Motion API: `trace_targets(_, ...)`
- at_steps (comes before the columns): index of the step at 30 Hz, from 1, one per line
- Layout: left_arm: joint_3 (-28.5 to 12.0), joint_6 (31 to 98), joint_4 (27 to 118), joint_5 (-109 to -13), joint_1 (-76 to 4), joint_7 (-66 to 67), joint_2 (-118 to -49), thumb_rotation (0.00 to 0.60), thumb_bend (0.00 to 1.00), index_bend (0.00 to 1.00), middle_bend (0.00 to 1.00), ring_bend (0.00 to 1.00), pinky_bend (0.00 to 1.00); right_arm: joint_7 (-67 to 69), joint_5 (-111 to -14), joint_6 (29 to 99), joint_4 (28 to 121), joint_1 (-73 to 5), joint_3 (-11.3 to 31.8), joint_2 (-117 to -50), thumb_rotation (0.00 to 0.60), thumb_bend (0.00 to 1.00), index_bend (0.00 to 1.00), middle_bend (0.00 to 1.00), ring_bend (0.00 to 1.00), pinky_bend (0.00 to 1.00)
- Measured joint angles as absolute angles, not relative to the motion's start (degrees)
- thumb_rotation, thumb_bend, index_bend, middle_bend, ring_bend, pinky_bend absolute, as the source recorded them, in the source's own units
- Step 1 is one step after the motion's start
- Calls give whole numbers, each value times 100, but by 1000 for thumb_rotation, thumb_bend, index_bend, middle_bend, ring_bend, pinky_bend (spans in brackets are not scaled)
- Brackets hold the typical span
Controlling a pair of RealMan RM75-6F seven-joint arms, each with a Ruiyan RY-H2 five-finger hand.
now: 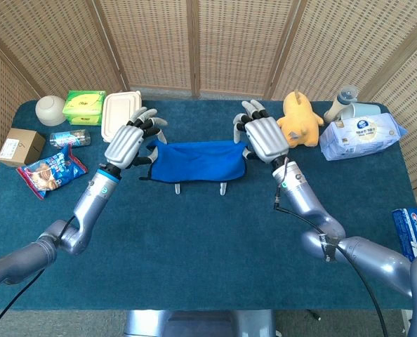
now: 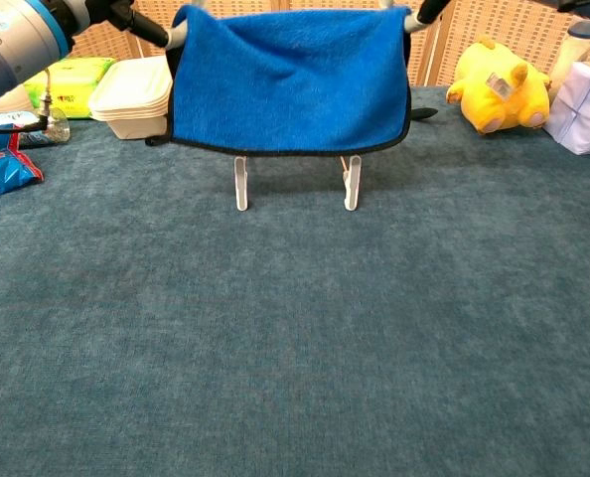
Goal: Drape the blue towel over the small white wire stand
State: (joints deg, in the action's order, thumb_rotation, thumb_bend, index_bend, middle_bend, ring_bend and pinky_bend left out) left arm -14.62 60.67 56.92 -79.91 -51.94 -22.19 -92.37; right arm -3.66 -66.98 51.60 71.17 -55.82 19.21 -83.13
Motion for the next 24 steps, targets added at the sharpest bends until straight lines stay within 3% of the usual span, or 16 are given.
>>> trace_targets(2, -1391, 6024, 5690, -8056, -5202, -1935, -9144, 600, 572, 27, 0, 0, 0, -520, -6822, 5143, 7044, -5598, 1822, -8282, 600, 192, 177, 104, 0, 0)
trace_targets(7, -1268, 6000, 5712, -8186, -5220, -1203, -8935, 600, 541, 0, 0, 0, 0, -799, -7090, 5183, 6879, -5633, 1658, -8246, 600, 132, 54, 55, 0, 0)
trace_targets(24, -944, 5725, 6403, -8227, -5163, 927, -8123, 600, 486, 0, 0, 0, 0, -1619, -7727, 5357, 7016, -5462, 1132, -7709, 600, 93, 3, 35, 0, 0)
